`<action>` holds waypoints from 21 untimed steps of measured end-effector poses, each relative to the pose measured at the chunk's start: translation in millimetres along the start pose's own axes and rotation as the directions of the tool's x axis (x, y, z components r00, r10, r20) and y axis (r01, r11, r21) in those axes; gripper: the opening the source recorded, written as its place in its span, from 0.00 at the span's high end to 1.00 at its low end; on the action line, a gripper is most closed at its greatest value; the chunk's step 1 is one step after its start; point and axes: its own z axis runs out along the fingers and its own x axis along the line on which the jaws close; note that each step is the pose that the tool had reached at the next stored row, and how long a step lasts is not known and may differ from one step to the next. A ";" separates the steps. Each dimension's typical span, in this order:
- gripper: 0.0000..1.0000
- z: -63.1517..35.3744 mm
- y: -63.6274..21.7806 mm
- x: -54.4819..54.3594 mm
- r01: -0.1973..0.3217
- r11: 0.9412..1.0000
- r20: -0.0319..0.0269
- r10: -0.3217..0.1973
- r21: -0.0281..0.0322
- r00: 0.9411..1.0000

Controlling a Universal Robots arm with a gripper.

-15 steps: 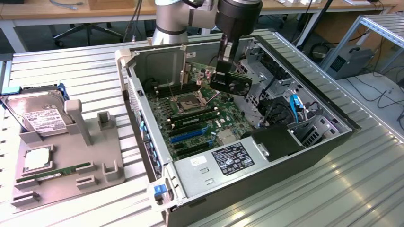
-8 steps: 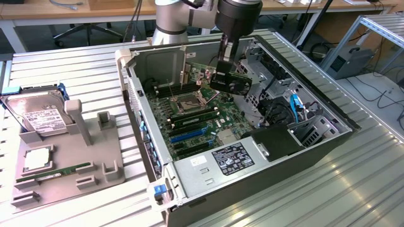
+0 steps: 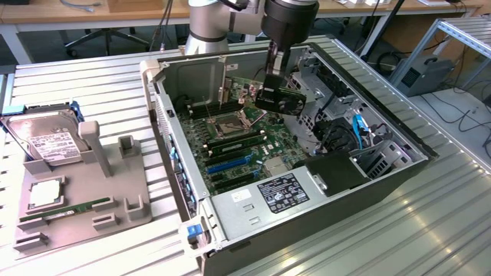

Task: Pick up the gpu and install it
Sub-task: 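Insert the gpu into the slot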

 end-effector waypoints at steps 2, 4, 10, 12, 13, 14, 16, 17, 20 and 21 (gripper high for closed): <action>0.73 0.0 0.0 0.0 0.006 1.000 0.000 -0.006 0.000 1.000; 0.73 0.1 0.0 0.0 0.012 1.000 0.000 -0.012 0.000 1.000; 0.73 0.1 0.0 0.0 0.025 1.000 0.000 -0.025 -0.001 1.000; 0.73 0.1 0.0 0.0 0.029 1.000 0.000 -0.029 -0.001 1.000; 0.73 0.1 0.0 0.0 0.031 1.000 0.000 -0.031 -0.001 1.000; 0.73 0.1 0.0 0.0 0.033 0.999 0.000 -0.033 -0.001 0.999; 0.73 0.2 0.0 0.0 0.037 0.999 0.000 -0.037 -0.001 0.999; 0.73 0.2 0.0 0.0 0.039 0.999 0.000 -0.039 -0.001 0.999; 0.73 0.2 0.0 0.0 0.048 0.999 0.001 -0.048 -0.001 0.999; 0.73 0.2 0.0 0.0 0.051 0.999 0.001 -0.051 -0.001 0.999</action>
